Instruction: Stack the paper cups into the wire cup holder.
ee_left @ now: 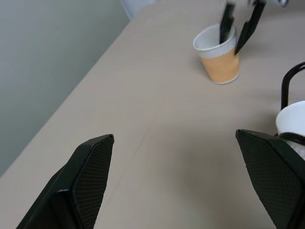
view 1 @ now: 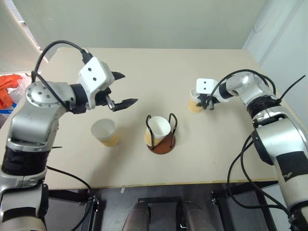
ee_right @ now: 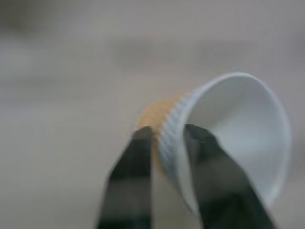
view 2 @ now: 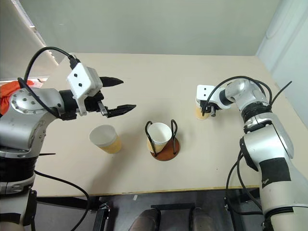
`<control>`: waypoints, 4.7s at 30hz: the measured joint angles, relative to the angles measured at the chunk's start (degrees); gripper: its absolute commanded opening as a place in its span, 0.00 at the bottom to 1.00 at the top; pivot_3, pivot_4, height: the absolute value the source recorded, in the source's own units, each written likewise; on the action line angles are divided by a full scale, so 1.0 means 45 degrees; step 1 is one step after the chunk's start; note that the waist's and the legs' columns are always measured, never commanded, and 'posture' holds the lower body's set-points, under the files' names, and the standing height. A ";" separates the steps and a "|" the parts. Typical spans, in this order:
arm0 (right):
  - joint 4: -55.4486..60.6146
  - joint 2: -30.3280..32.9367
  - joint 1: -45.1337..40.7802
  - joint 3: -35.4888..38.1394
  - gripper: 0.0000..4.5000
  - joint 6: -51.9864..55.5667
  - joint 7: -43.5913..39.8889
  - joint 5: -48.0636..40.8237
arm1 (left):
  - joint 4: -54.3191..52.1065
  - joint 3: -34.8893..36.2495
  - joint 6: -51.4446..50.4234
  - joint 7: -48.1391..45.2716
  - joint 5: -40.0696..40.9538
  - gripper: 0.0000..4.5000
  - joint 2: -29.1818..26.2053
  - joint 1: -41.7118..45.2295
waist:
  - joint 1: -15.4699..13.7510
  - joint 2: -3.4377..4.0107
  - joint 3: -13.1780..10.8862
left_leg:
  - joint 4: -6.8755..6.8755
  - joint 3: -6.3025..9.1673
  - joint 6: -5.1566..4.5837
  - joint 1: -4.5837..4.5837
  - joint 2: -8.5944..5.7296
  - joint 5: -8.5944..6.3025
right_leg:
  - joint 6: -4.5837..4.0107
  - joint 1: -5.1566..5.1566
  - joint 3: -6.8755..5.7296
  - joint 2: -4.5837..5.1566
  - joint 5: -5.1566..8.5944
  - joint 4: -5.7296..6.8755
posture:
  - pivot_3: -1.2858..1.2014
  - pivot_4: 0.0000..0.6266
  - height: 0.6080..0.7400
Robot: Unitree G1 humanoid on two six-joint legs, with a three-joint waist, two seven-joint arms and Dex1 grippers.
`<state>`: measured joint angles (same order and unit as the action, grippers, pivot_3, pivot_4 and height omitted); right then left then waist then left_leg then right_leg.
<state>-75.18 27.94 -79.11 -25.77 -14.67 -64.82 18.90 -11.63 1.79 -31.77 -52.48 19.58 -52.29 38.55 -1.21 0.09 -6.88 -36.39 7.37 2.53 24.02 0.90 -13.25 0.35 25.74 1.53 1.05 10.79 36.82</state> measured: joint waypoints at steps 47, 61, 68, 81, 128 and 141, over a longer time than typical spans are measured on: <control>1.5629 0.1007 0.4404 0.1306 0.00 0.7273 -0.5379 -0.7636 | -0.0569 0.5208 -0.1210 -0.4522 0.4217 1.00 -0.3576 -0.4653 | 0.0164 -0.0050 0.0022 | -0.0022 -0.0007 0.0085 -0.0075 0.0192 0.0039 | -0.0247 -0.0028 0.0014 -0.0207 0.0065 0.0032 | 0.52 0.24 1.00; 1.5049 0.0808 0.4387 0.1184 0.57 0.6551 -0.5383 -0.6908 | -0.0459 0.5228 -0.0995 -0.4369 0.4131 1.00 -0.3585 -0.4979 | 0.0170 -0.0051 0.0022 | -0.0020 -0.0007 0.0087 -0.0073 0.0193 0.0039 | -0.0257 -0.0024 0.0013 -0.0208 0.0058 0.0033 | 0.52 0.24 1.00; 1.5039 0.0812 0.4283 0.1196 0.99 0.6723 -0.5439 -0.6992 | -0.0170 0.5223 -0.0604 -0.4851 0.3731 1.00 -0.4200 -0.5139 | 0.0169 -0.0051 0.0022 | -0.0019 -0.0006 0.0088 -0.0069 0.0194 0.0038 | -0.0257 -0.0020 0.0013 -0.0209 0.0059 0.0031 | 0.52 0.24 1.00; 1.5391 -0.0918 0.3374 0.2998 0.99 0.8956 -0.3759 -0.9169 | 0.0468 0.4306 0.1677 -0.6872 0.1459 1.00 -0.5759 -0.6671 | 0.0194 -0.0058 0.0036 | 0.0015 -0.0002 0.0093 -0.0045 0.0205 0.0036 | -0.0317 0.0036 0.0021 -0.0229 0.0069 0.0040 | 0.52 0.24 1.00; 1.9676 0.6228 1.0989 0.7446 1.00 1.1637 -0.3653 -1.1818 | 0.2876 -0.1529 0.2603 -0.8308 0.1561 0.01 -0.3080 0.3010 | -0.0071 -0.0127 0.0067 | -0.0118 -0.0020 0.0088 0.0009 0.0190 0.0033 | -0.0165 -0.0015 0.0039 -0.0228 -0.0005 -0.0009 | 0.52 0.24 1.00; 2.1929 0.6354 1.2779 0.9120 1.00 1.2297 -0.1375 -1.3046 | 0.4673 -1.0060 0.6320 -0.8349 0.4990 0.01 -0.2462 0.9432 | -0.0009 -0.0094 0.0061 | -0.0183 -0.0028 -0.0046 0.0026 0.0169 0.0056 | 0.0050 -0.0141 0.0090 -0.0224 -0.0058 -0.0209 | 0.52 0.24 1.00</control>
<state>23.49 56.53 -21.61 15.27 40.67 -71.00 -39.80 9.40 -43.48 -3.33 -90.04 42.03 -63.37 80.99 -1.25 -0.33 -6.61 -37.21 7.24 2.33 24.14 1.66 -13.00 0.57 25.10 1.94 0.05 10.52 35.88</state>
